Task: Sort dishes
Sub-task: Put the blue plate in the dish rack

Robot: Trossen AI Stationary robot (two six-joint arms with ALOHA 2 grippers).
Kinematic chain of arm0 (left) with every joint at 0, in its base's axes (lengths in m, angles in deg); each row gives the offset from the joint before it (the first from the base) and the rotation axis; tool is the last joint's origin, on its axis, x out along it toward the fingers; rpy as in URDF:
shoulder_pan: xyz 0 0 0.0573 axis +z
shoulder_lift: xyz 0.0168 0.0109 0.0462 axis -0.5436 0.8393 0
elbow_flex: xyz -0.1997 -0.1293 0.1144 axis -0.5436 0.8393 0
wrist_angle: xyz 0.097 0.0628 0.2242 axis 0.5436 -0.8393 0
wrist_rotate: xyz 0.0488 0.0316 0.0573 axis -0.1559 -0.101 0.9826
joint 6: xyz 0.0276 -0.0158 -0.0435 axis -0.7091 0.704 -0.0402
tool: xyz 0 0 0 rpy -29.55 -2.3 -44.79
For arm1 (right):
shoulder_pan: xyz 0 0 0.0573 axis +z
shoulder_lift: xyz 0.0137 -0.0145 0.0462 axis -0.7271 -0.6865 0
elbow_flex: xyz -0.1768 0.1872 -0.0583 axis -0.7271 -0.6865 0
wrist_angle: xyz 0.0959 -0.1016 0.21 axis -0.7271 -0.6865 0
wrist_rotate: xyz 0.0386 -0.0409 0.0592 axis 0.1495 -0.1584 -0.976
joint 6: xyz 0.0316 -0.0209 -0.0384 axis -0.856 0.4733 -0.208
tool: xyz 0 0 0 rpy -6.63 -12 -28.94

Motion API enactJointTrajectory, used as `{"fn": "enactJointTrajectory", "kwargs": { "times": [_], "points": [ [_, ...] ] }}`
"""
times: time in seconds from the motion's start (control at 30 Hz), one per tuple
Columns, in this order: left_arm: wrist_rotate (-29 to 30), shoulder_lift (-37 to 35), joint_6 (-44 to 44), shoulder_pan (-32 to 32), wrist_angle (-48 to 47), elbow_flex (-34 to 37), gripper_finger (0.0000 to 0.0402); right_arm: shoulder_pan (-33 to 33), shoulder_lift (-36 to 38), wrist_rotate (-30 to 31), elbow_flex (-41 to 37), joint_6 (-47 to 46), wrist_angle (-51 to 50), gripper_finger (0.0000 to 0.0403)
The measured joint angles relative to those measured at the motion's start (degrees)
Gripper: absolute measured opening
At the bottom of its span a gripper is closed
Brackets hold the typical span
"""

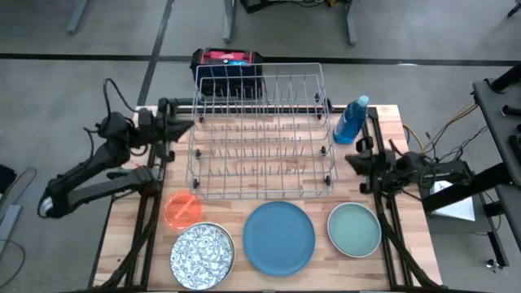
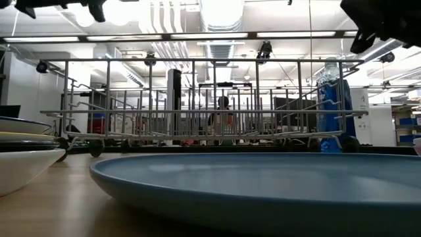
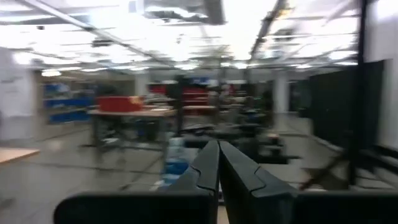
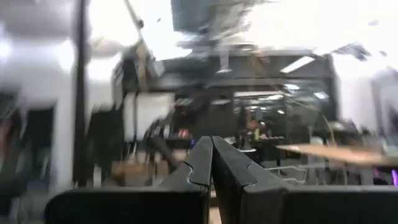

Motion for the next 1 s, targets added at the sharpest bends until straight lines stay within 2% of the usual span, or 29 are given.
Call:
{"fn": "enactJointTrajectory", "kwargs": {
  "times": [0.1,0.23,0.37,0.43,0.53,0.7,0.83,1.0],
  "points": [
    [9.6,0.8,-2.3,-11.2,0.5,0.9,0.0,0.0,0.0,3.8,0.0,-3.9,4.4,0.0002],
    [28.0,4.0,-7.3,-28.5,0.9,1.4,0.0,0.0,0.1,3.8,0.0,-2.4,6.3,0.0002],
    [43.2,9.3,-14.2,-45.6,4.8,0.1,0.0,0.0,-0.2,3.2,-0.1,-5.2,5.3,0.0002],
    [49.3,11.9,-18.0,-52.8,6.0,-1.4,0.0,0.0,-0.2,0.6,0.2,-8.1,5.9,0.0002],
    [56.7,15.4,-21.4,-61.1,5.7,-4.7,0.0,0.3,-1.1,-7.5,1.8,-9.7,5.3,0.0002],
    [67.2,20.0,-19.9,-67.6,2.4,-9.7,0.0,1.7,-5.8,-9.9,8.4,-8.5,3.9,0.0002],
    [67.8,22.1,-16.4,-68.4,-3.8,-13.0,0.0,3.2,-12.9,-9.1,18.8,-4.6,-6.7,0.0002],
    [67.9,25.0,-12.7,-68.3,-7.3,-15.9,0.0,5.1,-27.0,-0.5,33.3,-2.3,-23.8,0.0002]
  ]
}}
